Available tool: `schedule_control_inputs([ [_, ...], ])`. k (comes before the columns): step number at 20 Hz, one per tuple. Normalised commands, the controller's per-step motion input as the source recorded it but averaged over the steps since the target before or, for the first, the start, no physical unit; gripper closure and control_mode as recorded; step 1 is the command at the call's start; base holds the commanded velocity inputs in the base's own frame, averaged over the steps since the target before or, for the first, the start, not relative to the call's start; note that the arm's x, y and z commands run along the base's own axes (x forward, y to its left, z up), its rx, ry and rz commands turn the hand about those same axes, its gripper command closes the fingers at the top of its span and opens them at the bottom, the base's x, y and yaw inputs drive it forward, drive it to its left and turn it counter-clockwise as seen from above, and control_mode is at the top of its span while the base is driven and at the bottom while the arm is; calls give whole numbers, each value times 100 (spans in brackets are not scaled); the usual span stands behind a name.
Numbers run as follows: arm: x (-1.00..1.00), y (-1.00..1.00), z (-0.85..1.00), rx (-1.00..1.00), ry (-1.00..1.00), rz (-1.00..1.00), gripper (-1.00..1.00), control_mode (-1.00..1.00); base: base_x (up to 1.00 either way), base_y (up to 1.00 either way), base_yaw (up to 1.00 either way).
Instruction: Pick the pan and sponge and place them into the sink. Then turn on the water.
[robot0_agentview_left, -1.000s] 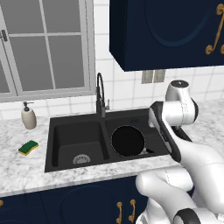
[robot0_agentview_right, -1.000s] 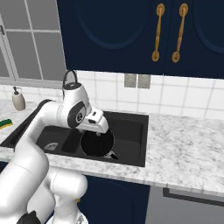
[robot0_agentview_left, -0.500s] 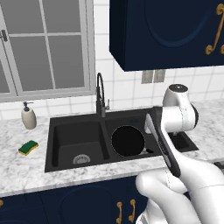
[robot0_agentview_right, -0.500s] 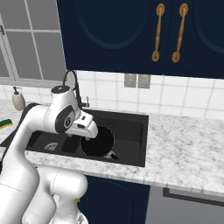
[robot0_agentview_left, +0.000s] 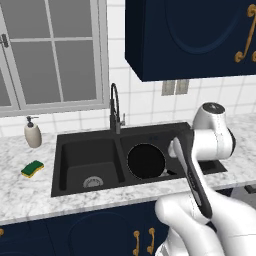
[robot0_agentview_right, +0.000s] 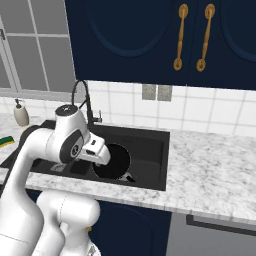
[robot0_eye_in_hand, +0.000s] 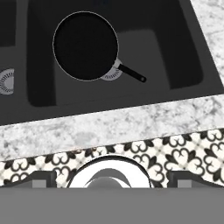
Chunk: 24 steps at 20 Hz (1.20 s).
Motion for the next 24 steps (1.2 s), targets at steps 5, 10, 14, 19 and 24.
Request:
schedule_control_inputs([
  [5,-6,3,0,0,0,0,-100,100,-24,1,0],
  [10,0,0,0,0,0,0,-100,100,-67,47,0],
  [14,0,0,0,0,0,0,-100,100,-4,100,0],
  [19,0,0,0,0,0,0,-100,100,0,100,0],
  [24,0,0,0,0,0,0,-100,100,0,100,0],
])
